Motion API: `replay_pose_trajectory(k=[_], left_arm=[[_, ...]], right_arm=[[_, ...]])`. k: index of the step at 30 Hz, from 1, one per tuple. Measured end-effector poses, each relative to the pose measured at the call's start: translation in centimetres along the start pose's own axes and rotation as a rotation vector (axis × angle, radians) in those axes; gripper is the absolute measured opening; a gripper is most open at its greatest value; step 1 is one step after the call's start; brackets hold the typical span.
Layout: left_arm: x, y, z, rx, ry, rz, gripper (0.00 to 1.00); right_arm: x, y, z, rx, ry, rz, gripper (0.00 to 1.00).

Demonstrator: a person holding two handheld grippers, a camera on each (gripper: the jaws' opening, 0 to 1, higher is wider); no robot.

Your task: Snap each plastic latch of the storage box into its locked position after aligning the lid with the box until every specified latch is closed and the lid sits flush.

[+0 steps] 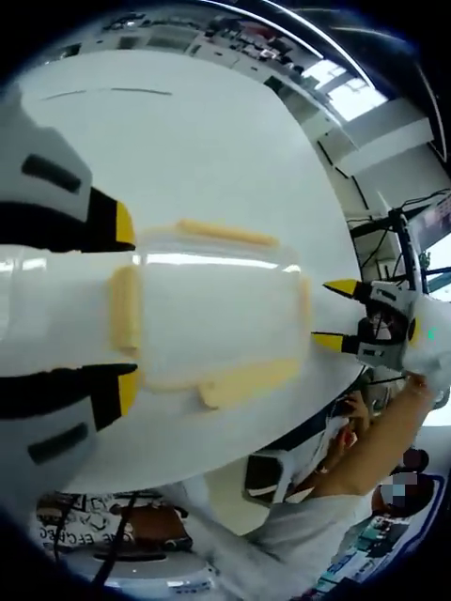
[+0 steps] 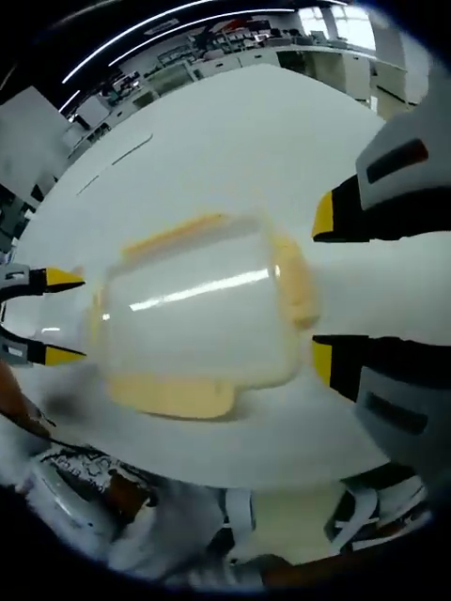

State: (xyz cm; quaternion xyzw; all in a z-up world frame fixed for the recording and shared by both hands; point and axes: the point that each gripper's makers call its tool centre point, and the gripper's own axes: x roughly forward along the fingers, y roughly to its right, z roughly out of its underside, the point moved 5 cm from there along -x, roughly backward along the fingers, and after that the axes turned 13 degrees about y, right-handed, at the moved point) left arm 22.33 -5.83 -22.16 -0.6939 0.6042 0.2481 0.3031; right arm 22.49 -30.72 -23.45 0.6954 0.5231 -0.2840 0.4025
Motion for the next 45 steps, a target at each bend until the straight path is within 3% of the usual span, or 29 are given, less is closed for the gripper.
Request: replay_pose_trajectory(k=[17, 29, 36, 45], left_arm=[[1.5, -0.6, 1.6, -0.032, -0.08, 0.033, 0.43], [1.8, -0.7, 1.6, -0.084, -0.062, 0.063, 0.41], [1.8, -0.6, 1.7, -0.085, -0.056, 0.067, 0.41], [1.8, -0.5, 1.7, -0.076, -0.072, 0.072, 0.41]], right_arm=[[1.5, 1.3, -0.2, 0.051, -0.036, -0.137, 0.41], [2.1, 1.6, -0.7, 0.03, -0.047, -0.218, 0.44], [2.5, 1.4, -1.1, -0.017, -0.065, -0.32, 0.41], [2.7, 1.5, -1.4, -0.045, -0.073, -0.355, 0.41]])
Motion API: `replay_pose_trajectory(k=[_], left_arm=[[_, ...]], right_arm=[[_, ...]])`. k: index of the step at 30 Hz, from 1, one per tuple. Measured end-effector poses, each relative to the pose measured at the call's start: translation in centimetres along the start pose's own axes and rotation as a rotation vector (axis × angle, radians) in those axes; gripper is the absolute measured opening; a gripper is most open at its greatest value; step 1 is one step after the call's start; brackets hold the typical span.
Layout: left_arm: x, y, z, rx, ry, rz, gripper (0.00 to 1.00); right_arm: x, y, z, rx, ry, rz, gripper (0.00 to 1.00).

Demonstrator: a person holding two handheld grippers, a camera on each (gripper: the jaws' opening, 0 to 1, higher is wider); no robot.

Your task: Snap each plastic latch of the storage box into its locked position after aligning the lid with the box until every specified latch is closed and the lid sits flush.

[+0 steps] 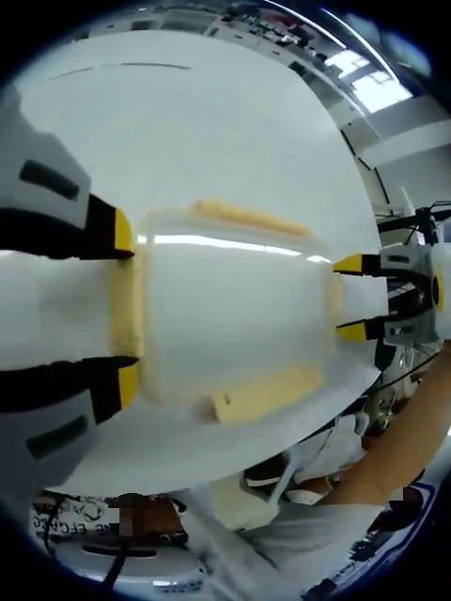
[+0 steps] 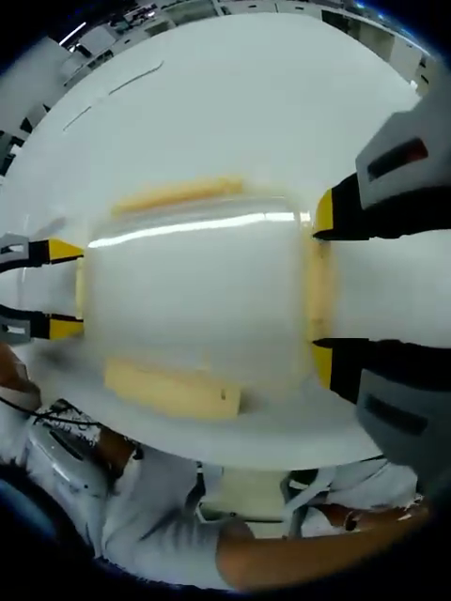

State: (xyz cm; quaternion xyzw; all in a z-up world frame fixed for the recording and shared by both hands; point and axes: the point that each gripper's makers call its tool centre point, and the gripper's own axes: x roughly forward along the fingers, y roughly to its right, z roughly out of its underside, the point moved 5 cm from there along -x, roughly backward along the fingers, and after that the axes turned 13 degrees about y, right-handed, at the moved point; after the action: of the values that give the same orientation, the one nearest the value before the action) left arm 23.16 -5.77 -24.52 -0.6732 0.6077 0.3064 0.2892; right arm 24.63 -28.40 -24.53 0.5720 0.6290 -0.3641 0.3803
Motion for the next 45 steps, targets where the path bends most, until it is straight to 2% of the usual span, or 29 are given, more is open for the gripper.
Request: replay_pose_trajectory(k=[23, 27, 35, 40, 45], left_arm=[[-0.29, 0.08, 0.01, -0.015, -0.012, -0.003, 0.4], [-0.2, 0.08, -0.15, -0.025, -0.043, -0.01, 0.4], [-0.2, -0.23, -0.15, -0.015, -0.041, 0.002, 0.4], [-0.08, -0.44, -0.25, -0.003, -0.069, 0.008, 0.39], [-0.03, -0.54, -0.23, -0.005, -0.056, 0.015, 0.39]], right_arm=[[-0.04, 0.24, -0.44, 0.01, -0.018, 0.004, 0.39], [-0.05, 0.57, -0.47, 0.009, -0.031, -0.005, 0.39], [0.07, 0.61, -0.59, 0.024, -0.07, -0.002, 0.39], [0.16, 0.45, -0.58, 0.038, -0.088, 0.011, 0.39], [0.15, 0.39, -0.44, 0.044, -0.096, 0.011, 0.38]])
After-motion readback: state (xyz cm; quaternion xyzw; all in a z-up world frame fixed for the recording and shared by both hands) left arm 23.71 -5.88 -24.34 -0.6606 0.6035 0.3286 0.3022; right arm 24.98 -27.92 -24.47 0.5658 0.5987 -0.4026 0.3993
